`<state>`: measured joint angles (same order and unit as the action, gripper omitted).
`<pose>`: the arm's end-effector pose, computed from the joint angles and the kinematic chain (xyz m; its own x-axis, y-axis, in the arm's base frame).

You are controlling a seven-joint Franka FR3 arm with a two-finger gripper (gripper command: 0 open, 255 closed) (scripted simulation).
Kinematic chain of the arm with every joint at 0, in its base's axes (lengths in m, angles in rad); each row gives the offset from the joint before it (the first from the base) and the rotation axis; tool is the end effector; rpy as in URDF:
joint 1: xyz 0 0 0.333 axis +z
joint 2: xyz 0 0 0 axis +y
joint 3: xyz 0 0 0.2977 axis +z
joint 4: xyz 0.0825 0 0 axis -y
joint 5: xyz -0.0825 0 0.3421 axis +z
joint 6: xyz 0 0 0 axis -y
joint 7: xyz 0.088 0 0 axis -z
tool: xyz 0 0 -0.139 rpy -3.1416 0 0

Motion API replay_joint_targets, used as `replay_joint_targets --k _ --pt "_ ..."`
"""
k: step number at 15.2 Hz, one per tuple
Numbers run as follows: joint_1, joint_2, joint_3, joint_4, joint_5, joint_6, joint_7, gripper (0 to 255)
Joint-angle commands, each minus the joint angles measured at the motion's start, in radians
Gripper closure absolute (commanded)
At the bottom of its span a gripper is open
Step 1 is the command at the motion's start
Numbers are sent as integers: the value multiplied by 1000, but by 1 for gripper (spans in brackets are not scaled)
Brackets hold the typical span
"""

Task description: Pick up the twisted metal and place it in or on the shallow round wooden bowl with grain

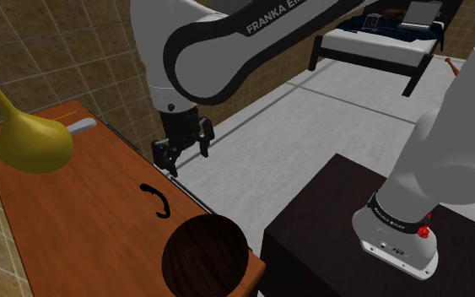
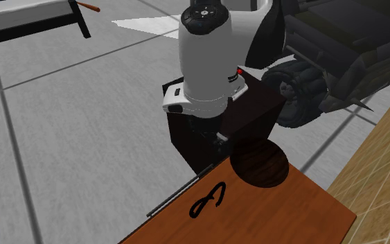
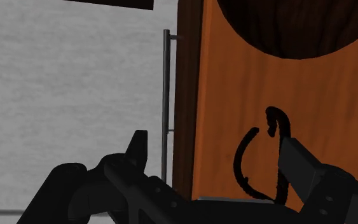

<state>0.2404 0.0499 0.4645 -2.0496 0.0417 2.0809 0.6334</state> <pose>0.3945 0.3379 0.3871 0.9976 0.0514 -0.0460 0.0496 -0.9980 -0.0387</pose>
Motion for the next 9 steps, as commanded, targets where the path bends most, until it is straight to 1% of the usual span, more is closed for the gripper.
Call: replay_joint_targets --k 1,6,9 --pt "20 72 14 64 -32 5 42 0" --pt "88 247 25 229 -111 4 132 0" --pt "93 264 21 210 -120 39 138 0"
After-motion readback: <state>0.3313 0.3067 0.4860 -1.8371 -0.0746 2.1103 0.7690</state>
